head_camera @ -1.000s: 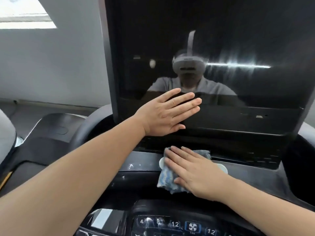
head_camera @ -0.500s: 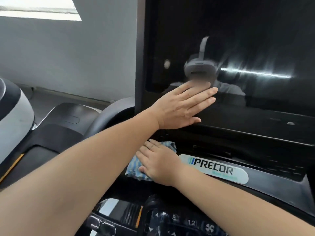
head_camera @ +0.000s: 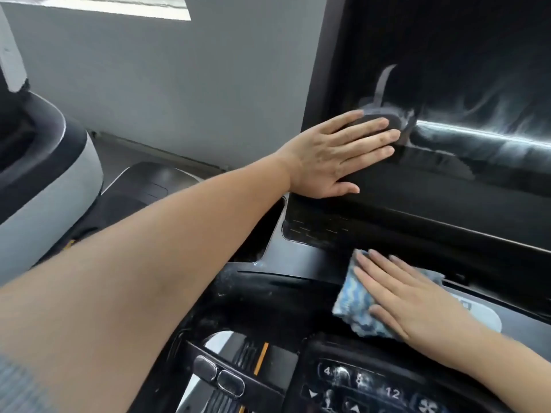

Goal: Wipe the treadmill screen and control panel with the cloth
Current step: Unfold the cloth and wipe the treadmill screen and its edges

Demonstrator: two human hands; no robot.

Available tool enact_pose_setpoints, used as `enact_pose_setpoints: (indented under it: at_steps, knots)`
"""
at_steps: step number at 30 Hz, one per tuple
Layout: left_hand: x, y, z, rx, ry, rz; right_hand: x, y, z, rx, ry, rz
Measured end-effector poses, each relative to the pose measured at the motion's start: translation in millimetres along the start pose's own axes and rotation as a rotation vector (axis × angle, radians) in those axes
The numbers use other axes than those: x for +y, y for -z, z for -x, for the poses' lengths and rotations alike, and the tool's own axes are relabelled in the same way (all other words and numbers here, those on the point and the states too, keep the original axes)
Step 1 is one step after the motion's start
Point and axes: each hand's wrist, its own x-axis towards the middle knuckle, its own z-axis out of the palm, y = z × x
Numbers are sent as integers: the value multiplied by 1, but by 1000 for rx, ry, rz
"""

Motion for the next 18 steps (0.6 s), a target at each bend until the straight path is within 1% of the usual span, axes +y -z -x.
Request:
enact_pose_setpoints:
  at_steps: [2, 4, 7, 10, 13, 16, 18]
  knots:
    - [-1, -1, 1, 18, -7, 8, 11, 5, 30, -10, -32, -18]
    - [-1, -2, 0, 30, -12, 11, 7, 5, 23, -22, -40, -14]
    - [-1, -6, 0, 60, -10, 22, -16, -7, -30, 30, 16, 3]
    - [-1, -7, 0, 72, -7, 30, -50, -23, -99, 50, 90, -36]
    - [-1, -8, -1, 60, -10, 27, -86, -38, -157, -50, 172, -69]
    - [-1, -8, -1, 49, -9, 16, -104, -42, -192, -146, 263, -152]
    - [0, -8, -2, 46, -6, 13, -102, -40, -196, -172, 288, -95]
